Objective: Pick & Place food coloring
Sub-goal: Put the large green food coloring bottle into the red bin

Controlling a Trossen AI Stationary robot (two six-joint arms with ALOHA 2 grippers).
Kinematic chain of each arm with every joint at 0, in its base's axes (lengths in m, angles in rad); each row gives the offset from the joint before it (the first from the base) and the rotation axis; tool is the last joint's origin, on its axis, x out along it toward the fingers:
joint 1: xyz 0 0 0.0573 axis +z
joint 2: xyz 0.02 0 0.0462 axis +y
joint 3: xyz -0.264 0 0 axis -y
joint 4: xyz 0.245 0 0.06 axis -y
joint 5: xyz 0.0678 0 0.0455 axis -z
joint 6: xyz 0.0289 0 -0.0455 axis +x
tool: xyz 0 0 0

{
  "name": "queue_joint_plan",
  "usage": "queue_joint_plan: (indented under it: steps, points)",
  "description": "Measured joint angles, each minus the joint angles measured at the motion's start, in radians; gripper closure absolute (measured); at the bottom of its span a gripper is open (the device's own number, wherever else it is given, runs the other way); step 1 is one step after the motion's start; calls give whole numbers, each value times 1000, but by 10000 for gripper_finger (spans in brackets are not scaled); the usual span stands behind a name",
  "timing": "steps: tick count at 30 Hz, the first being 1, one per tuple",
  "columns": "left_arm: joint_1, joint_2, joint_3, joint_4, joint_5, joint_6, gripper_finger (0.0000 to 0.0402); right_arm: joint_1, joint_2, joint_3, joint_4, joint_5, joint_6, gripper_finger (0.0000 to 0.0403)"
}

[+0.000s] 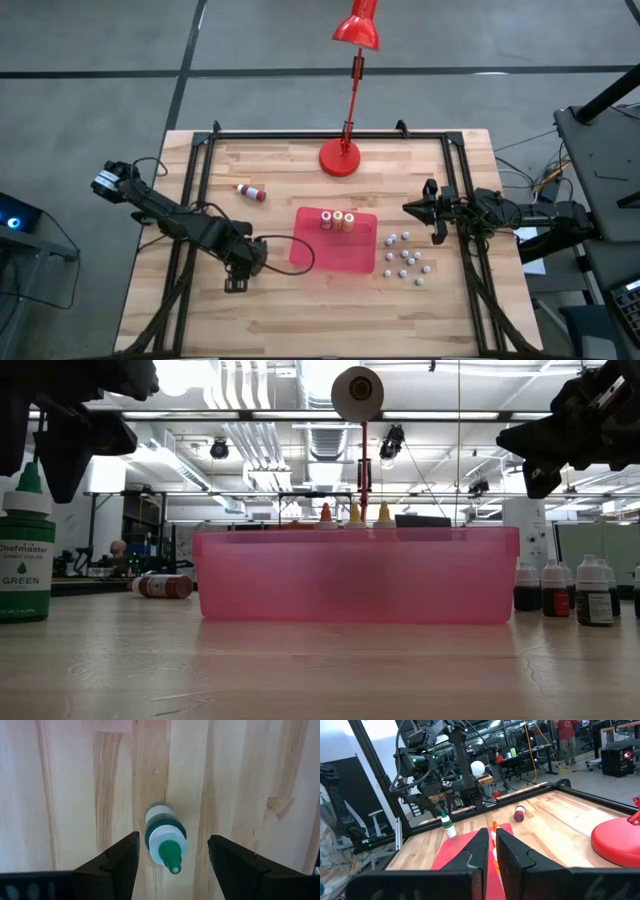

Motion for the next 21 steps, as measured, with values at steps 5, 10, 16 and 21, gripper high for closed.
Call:
queue_joint_plan:
  steps: [5, 10, 16, 21]
  points:
    - [0, 0, 0, 15, -2, -1, 193, 0, 0, 0, 0, 0, 0, 374]
    - [1, 0, 0, 19, -2, -15, 193, 0, 0, 0, 0, 0, 0, 374]
    - [1, 0, 0, 44, -3, -16, 193, 0, 0, 0, 0, 0, 0, 374]
    - [1, 0, 0, 44, -13, -13, 193, 0, 0, 0, 0, 0, 0, 374]
